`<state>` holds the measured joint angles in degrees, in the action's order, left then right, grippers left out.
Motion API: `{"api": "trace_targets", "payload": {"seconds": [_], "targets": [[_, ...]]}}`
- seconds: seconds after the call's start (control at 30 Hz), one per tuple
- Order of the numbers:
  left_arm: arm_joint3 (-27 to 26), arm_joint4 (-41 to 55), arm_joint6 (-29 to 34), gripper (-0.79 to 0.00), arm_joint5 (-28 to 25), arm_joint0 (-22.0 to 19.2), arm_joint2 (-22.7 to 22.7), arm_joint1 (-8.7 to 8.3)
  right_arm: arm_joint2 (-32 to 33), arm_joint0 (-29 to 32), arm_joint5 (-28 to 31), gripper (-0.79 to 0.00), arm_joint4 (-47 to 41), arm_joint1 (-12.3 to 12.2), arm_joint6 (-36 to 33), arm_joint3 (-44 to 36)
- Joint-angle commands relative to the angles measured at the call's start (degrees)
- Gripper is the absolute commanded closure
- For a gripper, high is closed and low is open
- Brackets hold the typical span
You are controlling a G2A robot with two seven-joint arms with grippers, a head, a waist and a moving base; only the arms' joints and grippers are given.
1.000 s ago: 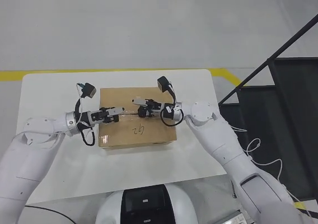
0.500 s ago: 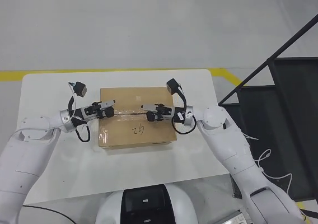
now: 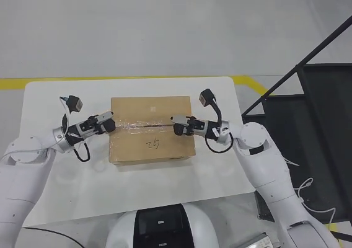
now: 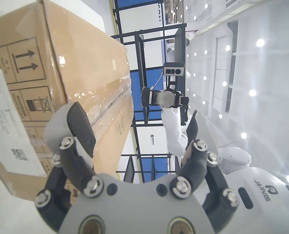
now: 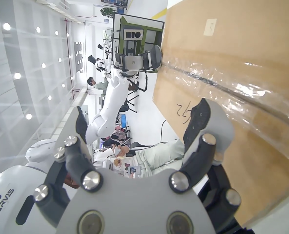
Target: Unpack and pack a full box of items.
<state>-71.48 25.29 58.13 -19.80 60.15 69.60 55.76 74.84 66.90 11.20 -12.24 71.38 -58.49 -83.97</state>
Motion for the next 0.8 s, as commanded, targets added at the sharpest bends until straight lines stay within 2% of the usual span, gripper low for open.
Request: {"api": "trace_targets", "payload": {"seconds": [0.0, 0.77], "targets": [[0.0, 0.6, -0.2, -0.785, -0.1, 0.5, 0.5, -0.04, 0.3, 0.2, 0.2, -0.785, -0.4, -0.1, -0.1, -0.1], [1.0, 5.5, -1.9, -0.785, -2.7, 3.4, 3.3, 0.34, 0.1, -0.6, 1.3, -0.785, -2.9, -1.1, 1.0, 1.4]]}}
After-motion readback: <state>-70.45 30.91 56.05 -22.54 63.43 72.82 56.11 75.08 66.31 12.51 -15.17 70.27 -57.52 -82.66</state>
